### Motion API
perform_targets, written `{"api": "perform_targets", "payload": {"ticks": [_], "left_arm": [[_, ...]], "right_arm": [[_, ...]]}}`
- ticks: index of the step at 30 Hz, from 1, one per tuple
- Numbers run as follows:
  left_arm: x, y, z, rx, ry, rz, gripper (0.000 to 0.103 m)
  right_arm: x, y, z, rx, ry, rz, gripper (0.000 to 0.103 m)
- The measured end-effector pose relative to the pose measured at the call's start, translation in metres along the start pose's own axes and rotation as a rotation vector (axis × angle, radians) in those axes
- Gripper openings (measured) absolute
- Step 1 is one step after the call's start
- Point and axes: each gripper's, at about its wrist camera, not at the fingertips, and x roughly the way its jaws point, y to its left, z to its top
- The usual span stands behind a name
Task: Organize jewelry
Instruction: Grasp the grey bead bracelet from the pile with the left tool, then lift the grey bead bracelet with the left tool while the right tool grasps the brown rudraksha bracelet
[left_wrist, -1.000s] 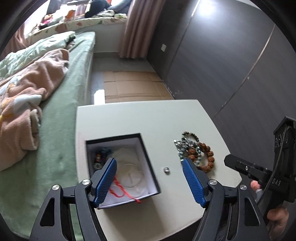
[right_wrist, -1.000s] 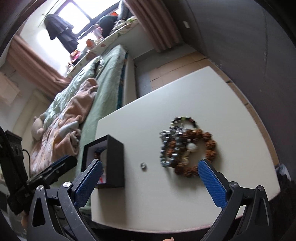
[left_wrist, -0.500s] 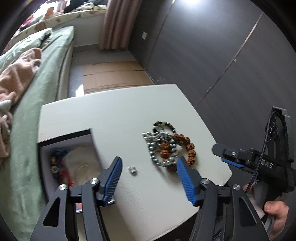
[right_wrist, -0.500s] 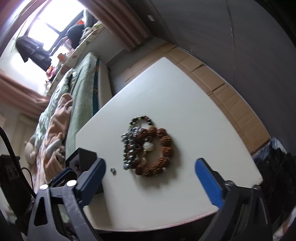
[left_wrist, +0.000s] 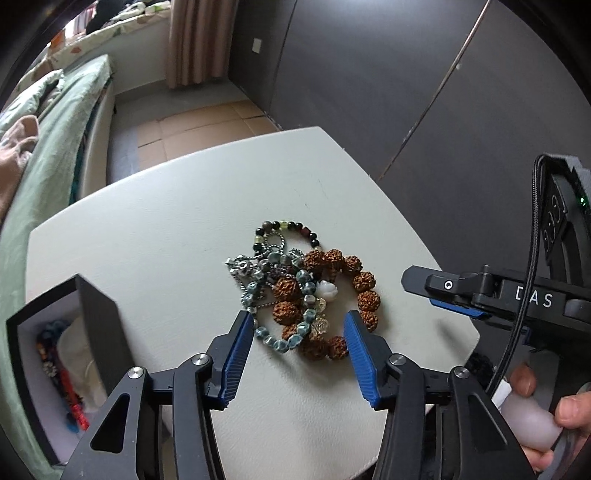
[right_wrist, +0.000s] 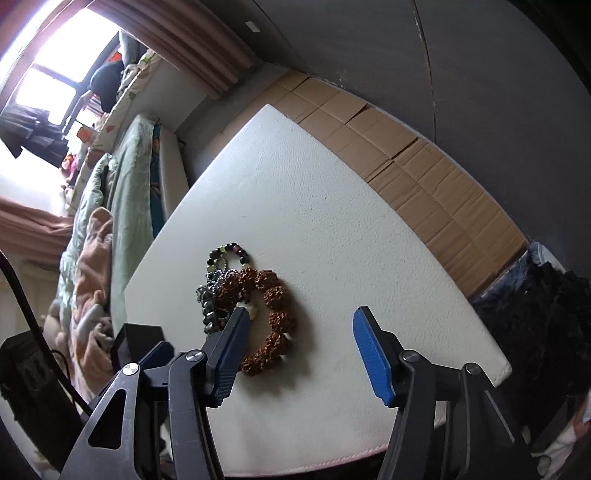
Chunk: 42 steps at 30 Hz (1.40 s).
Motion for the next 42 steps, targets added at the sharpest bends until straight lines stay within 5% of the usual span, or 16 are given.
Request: {"api": "perform_targets", "payload": {"ticks": [3, 6, 9, 10, 12, 21, 25, 32, 35, 39, 42], "left_arm": [[0.012, 0.000, 0.004, 0.010, 0.001, 0.003, 0.053], [0.024, 0.003, 0.007, 0.011, 0.026, 0.008, 0.032], [0.030, 0.005, 0.005, 0.010, 0.030, 0.008, 0.026], [0.030, 0.005, 0.005, 0.015, 0.025, 0.021, 0.014], [0.027, 0.008, 0.005, 0.010, 0.015, 0.026, 0.009], [-0.010, 0.027, 0.009, -0.058, -0.065, -0.020, 0.009], [-0.023, 0.038, 0.008, -0.096, -0.088, -0.012, 0.009], [-0.049, 0.046, 0.000, -0.125, -0.136, -0.011, 0.009], [-0.060, 0.050, -0.003, -0.132, -0.164, -0.003, 0.009], [-0.073, 0.060, -0.005, -0.149, -0.190, -0.004, 0.009], [-0.083, 0.065, -0.009, -0.168, -0.212, -0.001, 0.009]], "right_arm": [[0.004, 0.001, 0.003, -0.001, 0.008, -0.009, 0.058], [0.005, -0.002, 0.006, 0.006, 0.006, -0.021, 0.057], [0.007, -0.001, 0.008, 0.010, 0.009, -0.026, 0.057], [0.008, -0.001, 0.007, 0.007, 0.012, -0.026, 0.057], [0.010, 0.001, 0.008, -0.002, 0.015, -0.029, 0.057], [0.024, 0.019, 0.003, -0.075, 0.049, -0.068, 0.057], [0.031, 0.033, 0.001, -0.128, 0.056, -0.095, 0.049], [0.040, 0.050, -0.002, -0.219, 0.041, -0.212, 0.049], [0.043, 0.059, -0.004, -0.266, 0.027, -0.267, 0.043], [0.047, 0.070, -0.015, -0.352, 0.016, -0.319, 0.022], [0.040, 0.066, -0.017, -0.334, 0.018, -0.259, 0.021]]}}
